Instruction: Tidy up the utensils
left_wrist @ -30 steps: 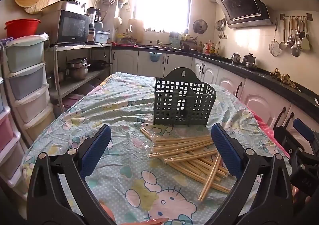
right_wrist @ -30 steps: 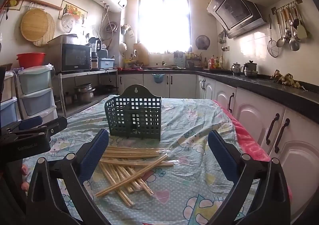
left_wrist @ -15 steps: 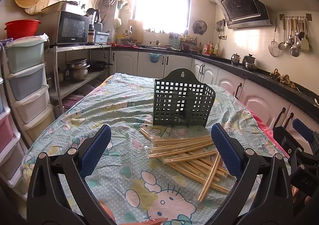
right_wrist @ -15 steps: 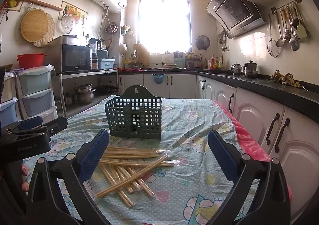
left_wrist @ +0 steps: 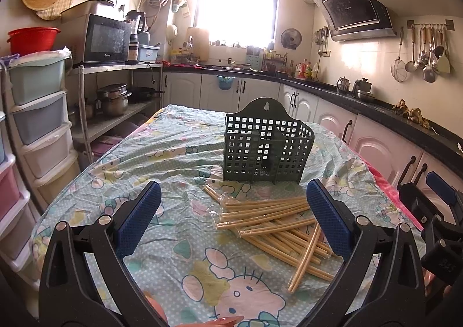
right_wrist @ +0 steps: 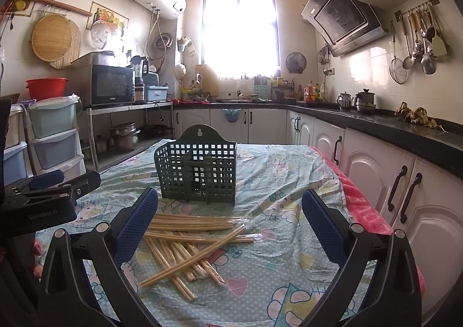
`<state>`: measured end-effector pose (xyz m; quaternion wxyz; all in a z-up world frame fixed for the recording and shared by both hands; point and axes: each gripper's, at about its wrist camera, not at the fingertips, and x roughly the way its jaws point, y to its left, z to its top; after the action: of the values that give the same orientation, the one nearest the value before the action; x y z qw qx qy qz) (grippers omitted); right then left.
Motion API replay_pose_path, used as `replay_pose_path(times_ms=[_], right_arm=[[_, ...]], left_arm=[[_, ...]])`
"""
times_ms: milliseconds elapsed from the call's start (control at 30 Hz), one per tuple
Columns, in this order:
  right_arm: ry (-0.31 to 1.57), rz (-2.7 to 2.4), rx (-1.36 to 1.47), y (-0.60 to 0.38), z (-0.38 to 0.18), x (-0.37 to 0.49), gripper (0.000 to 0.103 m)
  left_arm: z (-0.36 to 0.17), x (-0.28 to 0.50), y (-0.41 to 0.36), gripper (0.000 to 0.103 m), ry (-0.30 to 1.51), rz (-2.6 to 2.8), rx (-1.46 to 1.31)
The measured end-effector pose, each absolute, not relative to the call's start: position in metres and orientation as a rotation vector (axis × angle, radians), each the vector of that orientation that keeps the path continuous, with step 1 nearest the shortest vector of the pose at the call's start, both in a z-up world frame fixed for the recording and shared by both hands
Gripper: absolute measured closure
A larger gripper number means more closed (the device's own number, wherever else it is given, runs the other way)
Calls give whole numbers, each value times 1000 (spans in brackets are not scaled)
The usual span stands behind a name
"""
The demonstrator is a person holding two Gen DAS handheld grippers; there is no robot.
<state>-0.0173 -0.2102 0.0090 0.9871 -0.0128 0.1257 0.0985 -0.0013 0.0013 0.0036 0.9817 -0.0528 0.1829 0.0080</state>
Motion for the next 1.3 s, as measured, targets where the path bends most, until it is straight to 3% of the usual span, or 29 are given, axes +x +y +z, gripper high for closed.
replay_pose_path(times_ms=[800, 1300], right_arm=[[321, 253, -69, -203, 2, 3, 6], [504, 288, -77, -205, -8, 61, 6]], left_arm=[[-7, 27, 41, 10, 494, 32, -199], [-15, 71, 74, 10, 633, -84, -272]])
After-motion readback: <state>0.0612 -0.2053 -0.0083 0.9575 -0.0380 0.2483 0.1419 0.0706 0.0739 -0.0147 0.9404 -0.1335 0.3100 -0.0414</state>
